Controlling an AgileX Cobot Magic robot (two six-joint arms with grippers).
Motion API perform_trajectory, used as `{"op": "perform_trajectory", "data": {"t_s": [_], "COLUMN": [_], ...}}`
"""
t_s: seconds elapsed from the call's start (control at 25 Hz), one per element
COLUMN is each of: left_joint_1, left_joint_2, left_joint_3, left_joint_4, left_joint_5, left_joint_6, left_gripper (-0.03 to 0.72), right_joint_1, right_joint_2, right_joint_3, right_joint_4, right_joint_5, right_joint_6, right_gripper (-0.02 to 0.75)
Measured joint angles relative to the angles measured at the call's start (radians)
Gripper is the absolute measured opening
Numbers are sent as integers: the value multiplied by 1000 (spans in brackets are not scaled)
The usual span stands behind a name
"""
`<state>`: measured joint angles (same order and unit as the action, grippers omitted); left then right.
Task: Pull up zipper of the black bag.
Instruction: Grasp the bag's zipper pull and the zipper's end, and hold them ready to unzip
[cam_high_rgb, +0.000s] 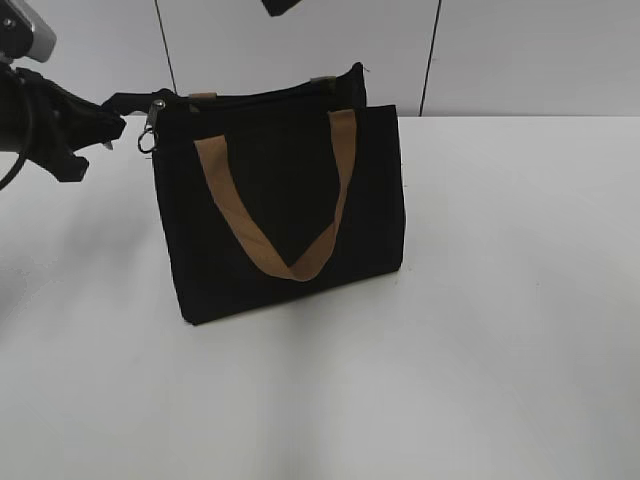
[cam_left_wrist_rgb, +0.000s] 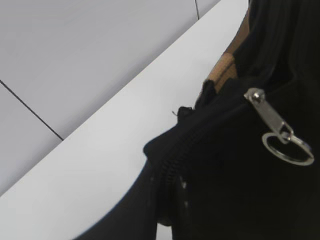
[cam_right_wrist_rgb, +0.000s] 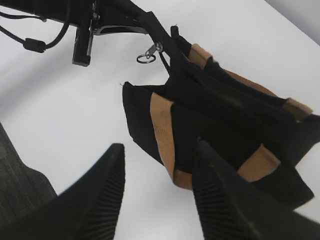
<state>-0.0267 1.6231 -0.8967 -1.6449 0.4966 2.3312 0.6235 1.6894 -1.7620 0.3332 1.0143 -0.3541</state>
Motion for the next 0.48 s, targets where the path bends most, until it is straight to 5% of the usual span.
{"op": "perform_trajectory", "data": {"t_s": [0.48], "left_joint_1": [0], "left_joint_2": [-160], "left_joint_3": [4], "left_joint_4": [134], "left_joint_5": [60], "left_joint_6": [-179], "left_gripper": [22], "right_joint_1": [80], "right_joint_2": [154], "right_joint_3": [0], "right_joint_4": [2], "right_joint_5": [-164], "right_joint_6": [165], "right_gripper": [336]}}
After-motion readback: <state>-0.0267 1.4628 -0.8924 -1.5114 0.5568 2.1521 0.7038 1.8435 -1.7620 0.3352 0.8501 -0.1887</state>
